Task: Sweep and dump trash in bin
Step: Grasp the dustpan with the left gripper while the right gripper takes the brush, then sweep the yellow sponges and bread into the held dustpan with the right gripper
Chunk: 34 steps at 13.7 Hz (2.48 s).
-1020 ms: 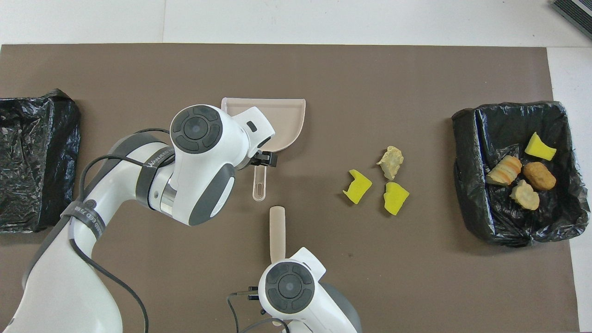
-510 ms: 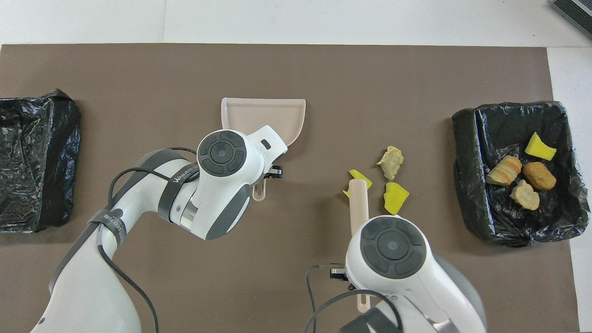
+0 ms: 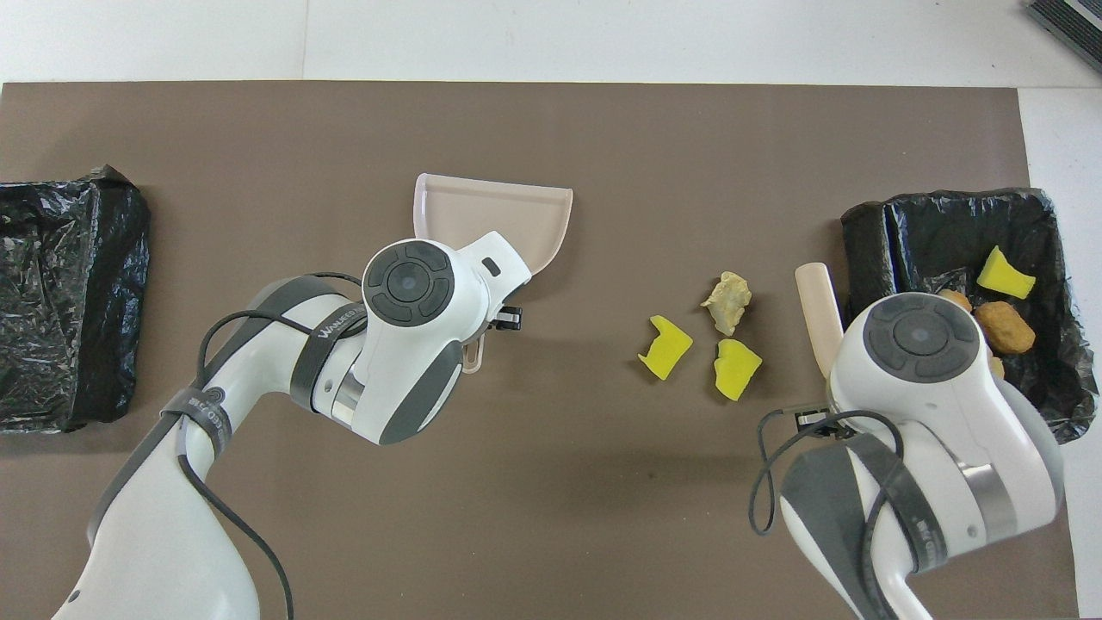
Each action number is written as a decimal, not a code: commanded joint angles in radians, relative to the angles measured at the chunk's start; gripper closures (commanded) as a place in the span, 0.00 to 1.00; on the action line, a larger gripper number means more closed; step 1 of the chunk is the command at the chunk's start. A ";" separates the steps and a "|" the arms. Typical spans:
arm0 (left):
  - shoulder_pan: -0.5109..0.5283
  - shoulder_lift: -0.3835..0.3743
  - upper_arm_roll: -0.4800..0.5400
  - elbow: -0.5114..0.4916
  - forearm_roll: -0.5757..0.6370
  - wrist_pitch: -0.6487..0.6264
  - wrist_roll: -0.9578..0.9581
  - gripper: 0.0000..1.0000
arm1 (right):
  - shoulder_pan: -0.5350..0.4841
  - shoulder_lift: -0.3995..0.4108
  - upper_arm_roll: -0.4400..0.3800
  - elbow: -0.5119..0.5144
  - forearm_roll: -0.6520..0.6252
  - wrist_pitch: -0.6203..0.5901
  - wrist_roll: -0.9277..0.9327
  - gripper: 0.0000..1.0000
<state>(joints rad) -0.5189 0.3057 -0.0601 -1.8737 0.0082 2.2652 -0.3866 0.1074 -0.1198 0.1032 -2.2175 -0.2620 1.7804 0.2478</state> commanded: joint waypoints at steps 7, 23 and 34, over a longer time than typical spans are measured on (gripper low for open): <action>0.178 -0.065 0.011 0.148 0.009 -0.329 0.443 1.00 | 0.101 0.164 0.024 0.042 0.251 0.145 0.054 1.00; 0.048 -0.212 0.016 -0.125 0.088 -0.280 1.305 1.00 | 0.098 0.034 0.018 0.004 0.124 -0.058 0.051 1.00; 0.005 -0.230 0.014 -0.235 0.124 -0.170 1.301 1.00 | 0.234 0.167 0.020 0.033 0.627 0.161 0.065 1.00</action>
<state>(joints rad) -0.5041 0.1187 -0.0562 -2.0299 0.1134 2.0371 0.9013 0.3171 0.0264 0.1212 -2.2117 0.2812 1.9134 0.3074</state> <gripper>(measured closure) 0.687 0.736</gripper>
